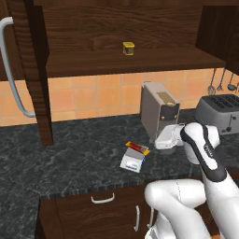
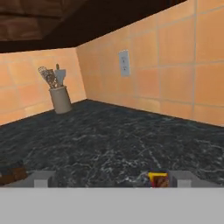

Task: Pick the bar and place it on the digital scale for weighing, and close the cabinet.

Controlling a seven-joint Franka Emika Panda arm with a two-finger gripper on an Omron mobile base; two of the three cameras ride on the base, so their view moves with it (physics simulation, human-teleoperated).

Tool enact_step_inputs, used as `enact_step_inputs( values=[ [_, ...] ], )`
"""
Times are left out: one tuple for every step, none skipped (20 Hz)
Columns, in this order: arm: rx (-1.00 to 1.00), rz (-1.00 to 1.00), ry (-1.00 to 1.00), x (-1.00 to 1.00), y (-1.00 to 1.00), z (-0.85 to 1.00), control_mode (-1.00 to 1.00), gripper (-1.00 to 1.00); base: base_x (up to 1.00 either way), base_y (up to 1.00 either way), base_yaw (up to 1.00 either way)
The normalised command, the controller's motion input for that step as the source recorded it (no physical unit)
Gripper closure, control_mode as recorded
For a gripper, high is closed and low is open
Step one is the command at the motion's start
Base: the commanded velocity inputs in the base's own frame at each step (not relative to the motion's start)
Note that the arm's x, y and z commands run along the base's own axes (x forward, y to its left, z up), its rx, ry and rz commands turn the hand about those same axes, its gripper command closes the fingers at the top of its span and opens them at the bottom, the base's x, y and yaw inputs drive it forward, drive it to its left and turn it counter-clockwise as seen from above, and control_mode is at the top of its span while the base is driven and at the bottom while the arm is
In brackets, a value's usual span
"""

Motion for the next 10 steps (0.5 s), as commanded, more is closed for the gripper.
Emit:
enact_step_inputs(
  values=[
    [0.53, -0.03, -0.35, -0.96, -0.51, 0.48, -1.00, -1.00, 0.00, 0.00, 0.00],
    [0.61, 0.00, -0.33, -0.95, -0.76, 0.36, -1.00, -1.00, 0.00, 0.00, 0.00],
    [0.66, 0.00, -0.33, -0.66, -0.88, 0.27, -1.00, -1.00, 0.00, 0.00, 0.00],
    [0.63, 0.00, -0.38, -0.59, -0.84, 0.37, -1.00, -1.00, 0.00, 0.00, 0.00],
    [0.50, 0.00, -0.45, -0.46, -0.89, 0.42, -1.00, -1.00, 0.00, 0.00, 0.00],
    [0.42, 0.00, -0.52, -0.39, -0.86, 0.45, -1.00, -1.00, 0.00, 0.00, 0.00],
    [0.41, 0.00, -0.52, -0.28, -0.88, 0.39, -1.00, -1.00, 0.00, 0.00, 0.00],
    [0.34, -0.05, -0.51, -0.24, -0.70, 0.40, -1.00, -1.00, 0.00, 0.00, 0.00],
    [0.31, -0.05, -0.53, -0.21, -0.56, 0.46, -1.00, -1.00, 0.00, 0.00, 0.00],
    [0.33, -0.02, -0.61, -0.23, -0.84, 0.60, -1.00, -1.00, 0.00, 0.00, 0.00]
  ],
)
